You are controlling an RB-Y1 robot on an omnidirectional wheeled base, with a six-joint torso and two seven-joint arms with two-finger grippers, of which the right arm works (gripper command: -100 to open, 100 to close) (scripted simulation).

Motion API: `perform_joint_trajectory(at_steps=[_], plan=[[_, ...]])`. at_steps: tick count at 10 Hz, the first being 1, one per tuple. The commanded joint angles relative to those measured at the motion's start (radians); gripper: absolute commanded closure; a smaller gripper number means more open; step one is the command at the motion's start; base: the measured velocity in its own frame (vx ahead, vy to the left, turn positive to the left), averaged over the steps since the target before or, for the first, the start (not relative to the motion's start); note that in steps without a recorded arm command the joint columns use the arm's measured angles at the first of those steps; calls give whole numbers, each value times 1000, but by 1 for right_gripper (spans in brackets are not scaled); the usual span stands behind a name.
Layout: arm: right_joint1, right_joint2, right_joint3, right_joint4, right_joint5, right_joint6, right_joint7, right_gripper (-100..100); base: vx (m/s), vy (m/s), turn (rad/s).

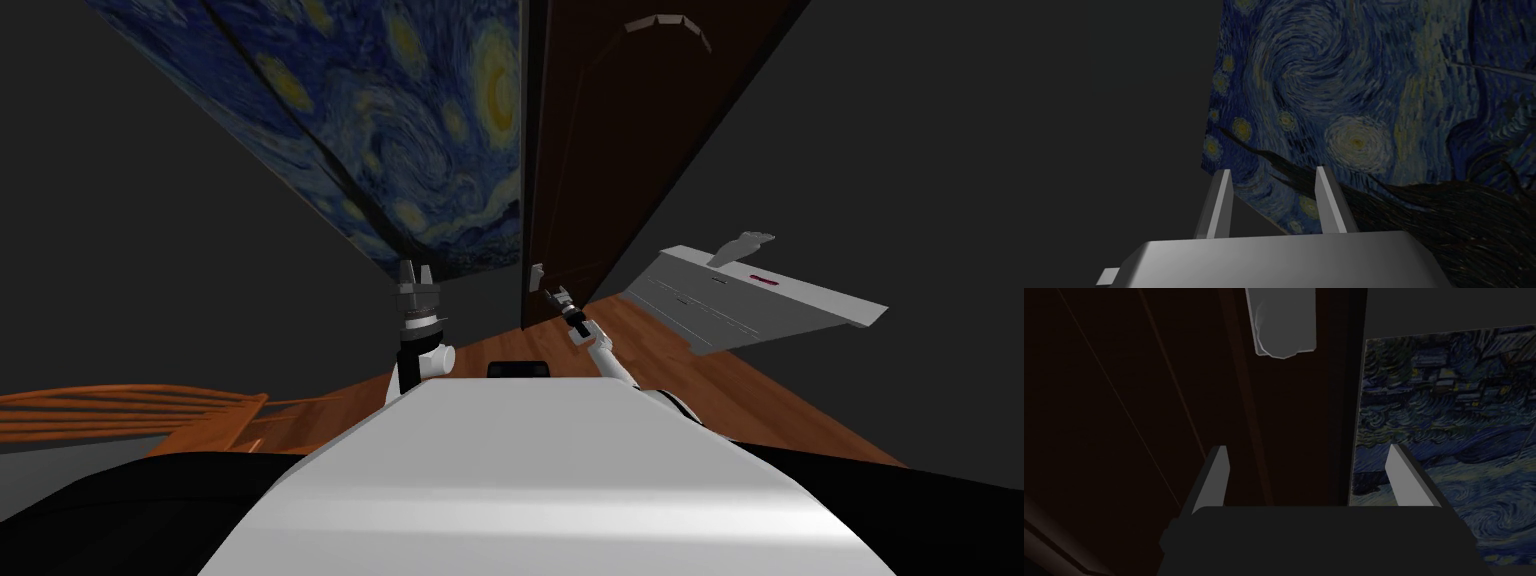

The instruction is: Pull the door open

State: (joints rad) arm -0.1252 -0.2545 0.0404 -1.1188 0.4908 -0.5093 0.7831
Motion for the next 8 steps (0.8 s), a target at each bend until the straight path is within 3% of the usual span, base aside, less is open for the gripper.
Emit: perform_joint_trajectory(at_steps=[1,2,3,8], plan=[[-18,-10,7,36,21,11,27,-100,130,-22,35],[-26,-12,9,51,28,12,36,-100,113,-18,22],[-16,-9,8,34,23,12,28,-100,46,-7,4],[-10,18,-118,97,6,50,110,-100,-35,-81,178]])
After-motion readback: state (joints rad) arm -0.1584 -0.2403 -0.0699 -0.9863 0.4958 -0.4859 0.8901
